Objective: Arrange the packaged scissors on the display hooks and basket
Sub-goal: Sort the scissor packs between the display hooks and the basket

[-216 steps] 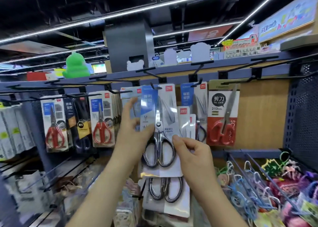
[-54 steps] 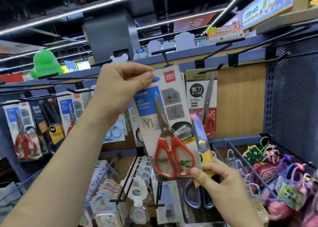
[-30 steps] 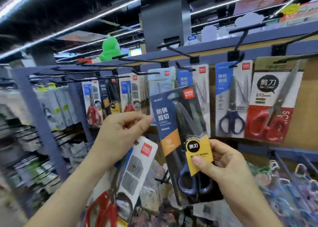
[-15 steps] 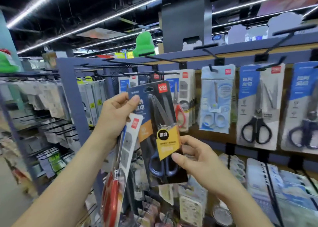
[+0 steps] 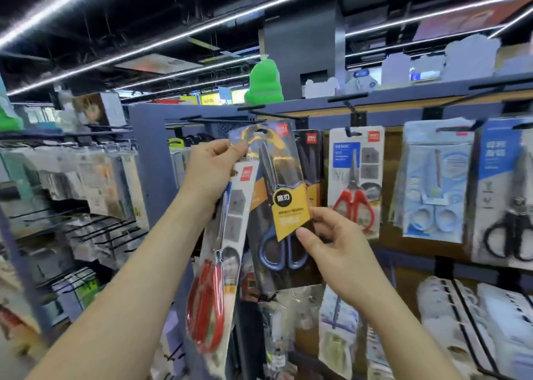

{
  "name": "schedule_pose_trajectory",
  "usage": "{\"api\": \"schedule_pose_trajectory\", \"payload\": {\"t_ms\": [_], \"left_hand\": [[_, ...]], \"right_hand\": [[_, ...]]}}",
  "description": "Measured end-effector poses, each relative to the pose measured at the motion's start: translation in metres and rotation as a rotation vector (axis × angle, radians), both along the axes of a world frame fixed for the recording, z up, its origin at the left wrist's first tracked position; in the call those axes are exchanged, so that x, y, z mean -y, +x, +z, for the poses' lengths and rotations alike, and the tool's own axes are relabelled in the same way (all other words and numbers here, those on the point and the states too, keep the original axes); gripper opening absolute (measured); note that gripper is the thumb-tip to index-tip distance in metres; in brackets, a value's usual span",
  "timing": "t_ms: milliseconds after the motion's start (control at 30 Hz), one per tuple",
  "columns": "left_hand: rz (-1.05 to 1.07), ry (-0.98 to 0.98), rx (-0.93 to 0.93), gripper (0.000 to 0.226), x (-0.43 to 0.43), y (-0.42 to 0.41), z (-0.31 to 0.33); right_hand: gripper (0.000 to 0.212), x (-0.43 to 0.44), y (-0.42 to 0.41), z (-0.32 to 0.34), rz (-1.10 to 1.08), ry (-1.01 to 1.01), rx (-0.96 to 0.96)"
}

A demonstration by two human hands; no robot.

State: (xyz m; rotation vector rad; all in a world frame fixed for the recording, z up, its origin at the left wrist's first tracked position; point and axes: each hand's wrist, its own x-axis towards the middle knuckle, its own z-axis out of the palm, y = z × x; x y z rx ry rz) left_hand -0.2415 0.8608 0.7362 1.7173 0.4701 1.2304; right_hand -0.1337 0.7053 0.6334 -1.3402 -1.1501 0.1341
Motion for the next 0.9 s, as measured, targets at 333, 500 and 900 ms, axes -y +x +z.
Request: {"api": "schedule_pose_trajectory", "payload": {"t_ms": [333,500,900], "left_hand": [[-0.088,0.041,-0.343,0.026,-0.027,0.010,-0.023],[-0.076,0.029,-0.506,0.040,-0.034,0.021,-0.059],[0.103,0.157,-0.334,0.061,-0.047,0.020,-0.083]], "right_hand": [[0.010,-0.027,-0.005,-0.005,-0.163,0.046,-0.117],[0.004,-0.054,0.006,0.002,-0.327,-0.002,-0.057],[0.028,-0.090,0.031,-0.010,-0.708,-0.321,0.226]]}}
